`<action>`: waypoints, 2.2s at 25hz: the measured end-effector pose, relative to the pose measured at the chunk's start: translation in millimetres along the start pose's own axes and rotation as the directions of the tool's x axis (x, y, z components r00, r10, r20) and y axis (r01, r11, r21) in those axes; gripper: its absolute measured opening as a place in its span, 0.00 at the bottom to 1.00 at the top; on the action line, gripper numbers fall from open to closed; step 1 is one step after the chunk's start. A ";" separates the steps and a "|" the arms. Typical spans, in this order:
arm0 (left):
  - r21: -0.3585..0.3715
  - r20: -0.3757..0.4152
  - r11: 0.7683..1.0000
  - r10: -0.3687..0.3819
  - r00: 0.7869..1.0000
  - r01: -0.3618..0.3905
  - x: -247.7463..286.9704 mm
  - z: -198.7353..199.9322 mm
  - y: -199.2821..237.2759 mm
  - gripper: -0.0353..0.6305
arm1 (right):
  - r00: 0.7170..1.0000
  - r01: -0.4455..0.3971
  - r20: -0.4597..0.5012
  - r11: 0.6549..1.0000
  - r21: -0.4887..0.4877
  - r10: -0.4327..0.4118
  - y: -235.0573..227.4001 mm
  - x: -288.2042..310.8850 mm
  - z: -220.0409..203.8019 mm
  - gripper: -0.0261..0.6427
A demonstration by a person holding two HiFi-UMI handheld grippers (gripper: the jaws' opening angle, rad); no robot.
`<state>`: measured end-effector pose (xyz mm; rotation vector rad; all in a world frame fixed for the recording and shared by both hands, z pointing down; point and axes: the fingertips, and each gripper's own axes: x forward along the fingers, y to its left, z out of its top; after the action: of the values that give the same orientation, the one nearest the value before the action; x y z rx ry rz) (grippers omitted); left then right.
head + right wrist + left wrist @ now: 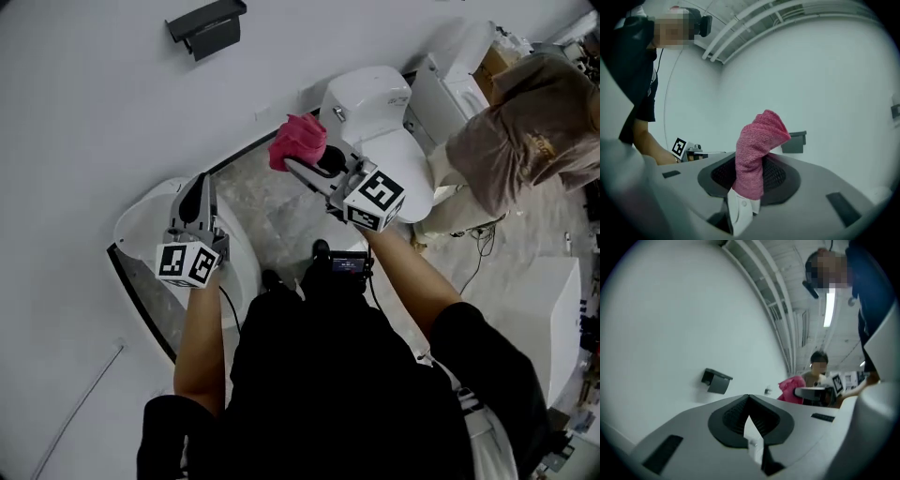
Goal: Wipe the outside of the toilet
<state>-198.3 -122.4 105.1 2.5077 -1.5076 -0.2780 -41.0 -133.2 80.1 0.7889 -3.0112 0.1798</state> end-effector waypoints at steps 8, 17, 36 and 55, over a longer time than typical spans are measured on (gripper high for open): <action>0.024 0.130 0.998 -0.059 0.990 0.056 -37.5 68.5 -31.3 0.07 | 0.965 0.225 0.134 0.974 0.032 -0.227 14.0 -66.6 42.1 0.25; -0.049 0.148 0.999 -0.009 0.989 0.016 -123.7 48.2 -100.6 0.07 | 0.947 0.256 0.185 0.965 0.063 -0.264 45.0 -176.0 21.1 0.25; -0.046 0.035 0.996 0.072 0.997 -0.071 -274.4 -4.9 -267.9 0.07 | 0.998 0.059 0.000 0.991 -0.120 -0.059 198.3 -287.3 -48.7 0.25; 0.172 0.023 0.968 0.184 0.983 -0.185 -558.5 16.3 -216.4 0.07 | 0.981 0.194 -0.004 0.979 -0.063 -0.195 454.3 -246.6 -70.3 0.25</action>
<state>-276.9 470.2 63.2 2.4696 -1.8265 -0.1303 -49.1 388.3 89.2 1.0650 -2.8903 0.0844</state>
